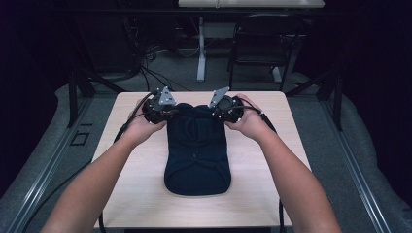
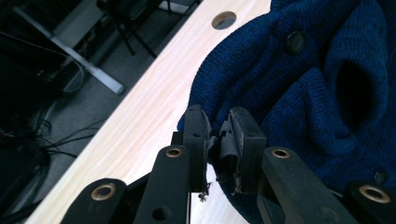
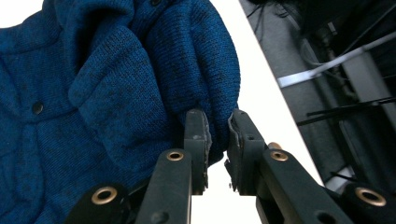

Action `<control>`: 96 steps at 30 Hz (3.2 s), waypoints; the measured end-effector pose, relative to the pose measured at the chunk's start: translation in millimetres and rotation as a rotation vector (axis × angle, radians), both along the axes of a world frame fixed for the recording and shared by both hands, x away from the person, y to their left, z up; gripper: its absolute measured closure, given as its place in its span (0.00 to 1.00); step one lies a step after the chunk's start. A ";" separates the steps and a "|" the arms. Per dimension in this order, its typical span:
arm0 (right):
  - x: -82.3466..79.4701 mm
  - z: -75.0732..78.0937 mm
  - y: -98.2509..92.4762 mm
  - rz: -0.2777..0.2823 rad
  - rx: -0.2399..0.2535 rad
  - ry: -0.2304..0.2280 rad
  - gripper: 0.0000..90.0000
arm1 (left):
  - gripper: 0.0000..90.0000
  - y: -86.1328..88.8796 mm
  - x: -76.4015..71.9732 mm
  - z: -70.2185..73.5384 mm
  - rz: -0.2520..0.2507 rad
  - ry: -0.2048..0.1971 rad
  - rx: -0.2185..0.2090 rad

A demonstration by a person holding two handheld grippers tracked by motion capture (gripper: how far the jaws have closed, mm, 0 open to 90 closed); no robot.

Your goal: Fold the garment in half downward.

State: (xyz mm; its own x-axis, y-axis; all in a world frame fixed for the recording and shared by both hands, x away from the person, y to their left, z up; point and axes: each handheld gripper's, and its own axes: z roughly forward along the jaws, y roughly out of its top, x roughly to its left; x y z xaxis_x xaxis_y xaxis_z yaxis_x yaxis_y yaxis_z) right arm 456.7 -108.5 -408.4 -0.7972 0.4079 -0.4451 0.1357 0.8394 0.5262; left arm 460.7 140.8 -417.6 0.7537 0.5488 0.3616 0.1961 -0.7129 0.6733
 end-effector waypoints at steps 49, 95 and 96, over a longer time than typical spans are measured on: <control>-102.1 -68.8 -9.2 0.121 -0.025 -0.007 0.86 | 0.86 7.4 -101.4 -72.3 -0.155 -0.004 0.040; -152.3 -94.0 -10.5 0.123 0.027 0.107 0.84 | 0.85 18.4 -141.8 -98.1 -0.220 0.090 0.012; -153.1 -93.7 -11.0 0.126 0.006 0.105 0.84 | 0.85 18.5 -142.8 -100.3 -0.225 0.096 0.014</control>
State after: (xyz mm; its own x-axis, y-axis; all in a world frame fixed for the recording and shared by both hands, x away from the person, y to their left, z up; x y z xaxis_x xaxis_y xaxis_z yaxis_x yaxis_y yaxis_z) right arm 303.6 -119.5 -502.1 -0.8842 0.3041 -0.3547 0.0839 0.8502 0.5197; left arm 317.9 159.3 -518.0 0.8876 0.3588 0.2888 0.0938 -0.7547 0.6493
